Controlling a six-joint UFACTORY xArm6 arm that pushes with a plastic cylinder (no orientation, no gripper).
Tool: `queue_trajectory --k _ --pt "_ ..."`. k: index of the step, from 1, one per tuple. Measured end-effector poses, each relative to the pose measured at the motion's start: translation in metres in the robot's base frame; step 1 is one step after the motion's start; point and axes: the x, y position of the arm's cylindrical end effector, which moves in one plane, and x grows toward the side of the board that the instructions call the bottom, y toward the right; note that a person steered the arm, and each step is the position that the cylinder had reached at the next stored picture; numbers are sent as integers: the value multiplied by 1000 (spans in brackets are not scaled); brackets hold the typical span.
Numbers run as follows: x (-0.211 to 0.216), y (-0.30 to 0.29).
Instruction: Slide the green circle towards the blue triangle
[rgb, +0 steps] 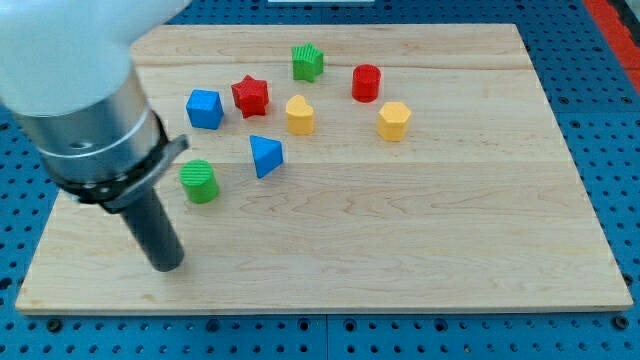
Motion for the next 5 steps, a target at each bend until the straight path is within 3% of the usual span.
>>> queue_trajectory --k 2,5 --pt "-32 -16" --pt "-117 -16"
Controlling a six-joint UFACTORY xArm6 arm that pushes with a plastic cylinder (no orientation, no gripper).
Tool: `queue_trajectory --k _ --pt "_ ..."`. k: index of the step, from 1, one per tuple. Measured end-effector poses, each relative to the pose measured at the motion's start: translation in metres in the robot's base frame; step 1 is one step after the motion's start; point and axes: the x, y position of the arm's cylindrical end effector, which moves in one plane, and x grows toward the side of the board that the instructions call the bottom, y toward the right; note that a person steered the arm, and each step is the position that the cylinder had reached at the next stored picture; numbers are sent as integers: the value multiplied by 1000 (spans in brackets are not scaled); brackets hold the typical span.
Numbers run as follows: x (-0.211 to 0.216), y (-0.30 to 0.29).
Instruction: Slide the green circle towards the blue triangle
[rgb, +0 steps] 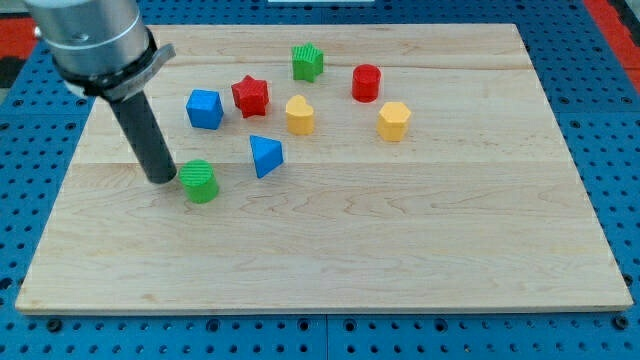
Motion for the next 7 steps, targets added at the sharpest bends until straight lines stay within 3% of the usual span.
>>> queue_trajectory --k 1,3,7 --pt "-9 0" --pt "19 -30" --pt "34 55"
